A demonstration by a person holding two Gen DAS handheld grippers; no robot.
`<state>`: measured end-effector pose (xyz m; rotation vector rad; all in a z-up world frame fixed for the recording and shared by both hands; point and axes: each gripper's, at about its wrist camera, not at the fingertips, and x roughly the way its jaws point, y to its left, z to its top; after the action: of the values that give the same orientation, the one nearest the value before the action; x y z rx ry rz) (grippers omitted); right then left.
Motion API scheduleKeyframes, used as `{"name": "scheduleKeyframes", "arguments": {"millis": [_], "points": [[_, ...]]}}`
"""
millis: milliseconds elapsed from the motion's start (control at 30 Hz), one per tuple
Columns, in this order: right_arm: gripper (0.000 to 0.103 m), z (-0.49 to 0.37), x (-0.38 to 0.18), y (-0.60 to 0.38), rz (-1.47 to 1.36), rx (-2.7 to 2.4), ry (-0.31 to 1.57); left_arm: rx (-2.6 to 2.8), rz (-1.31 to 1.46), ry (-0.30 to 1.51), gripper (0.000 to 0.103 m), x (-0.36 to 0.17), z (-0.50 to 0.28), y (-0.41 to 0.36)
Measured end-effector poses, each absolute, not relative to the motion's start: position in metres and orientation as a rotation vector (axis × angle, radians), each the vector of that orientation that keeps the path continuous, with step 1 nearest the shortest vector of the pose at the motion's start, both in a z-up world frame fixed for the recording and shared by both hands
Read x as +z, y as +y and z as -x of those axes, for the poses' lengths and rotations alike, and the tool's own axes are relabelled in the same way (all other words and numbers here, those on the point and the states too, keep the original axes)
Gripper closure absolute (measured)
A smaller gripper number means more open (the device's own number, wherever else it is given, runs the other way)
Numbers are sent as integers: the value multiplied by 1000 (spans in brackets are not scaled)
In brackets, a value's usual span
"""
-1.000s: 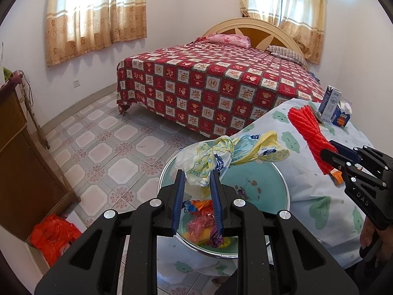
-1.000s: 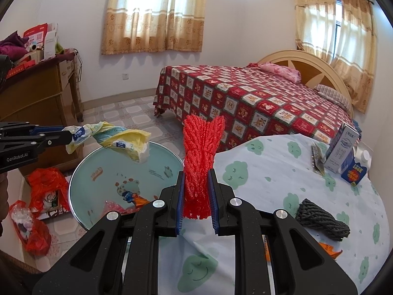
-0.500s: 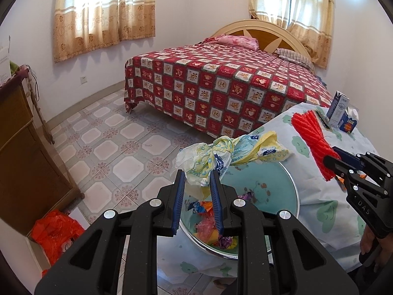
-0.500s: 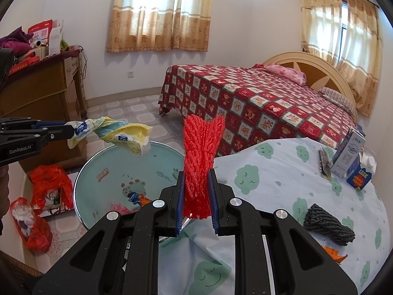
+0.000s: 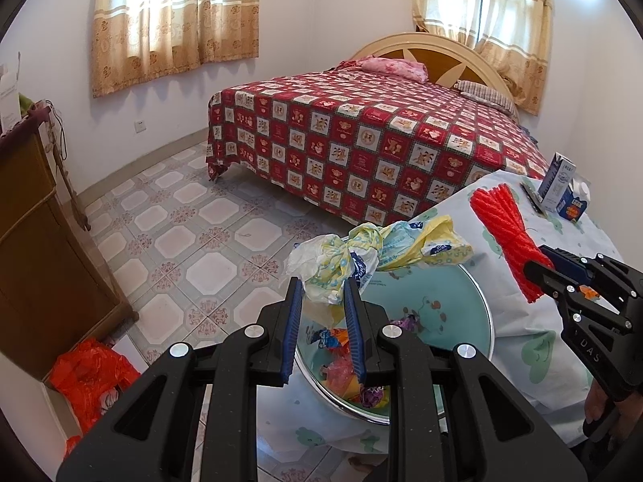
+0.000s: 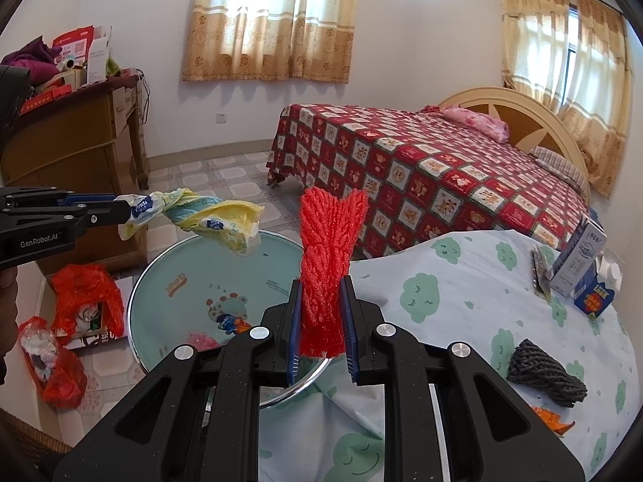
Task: Collect trash
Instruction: 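Carry the white wrappers over the teal bucket with the left gripper while the right holds the red mesh bag, then open the left gripper to drop the white wrappers while the right drops the red mesh bag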
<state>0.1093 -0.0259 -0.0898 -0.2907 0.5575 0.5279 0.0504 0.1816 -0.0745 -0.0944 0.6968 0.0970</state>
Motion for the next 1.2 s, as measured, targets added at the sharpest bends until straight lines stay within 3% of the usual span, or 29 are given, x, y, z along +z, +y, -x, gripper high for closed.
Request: {"name": "scheduleKeyframes", "arguments": {"millis": [1200], "points": [[84, -108, -91, -17, 299, 536, 563, 98, 108, 701, 81, -77, -50, 184]]}}
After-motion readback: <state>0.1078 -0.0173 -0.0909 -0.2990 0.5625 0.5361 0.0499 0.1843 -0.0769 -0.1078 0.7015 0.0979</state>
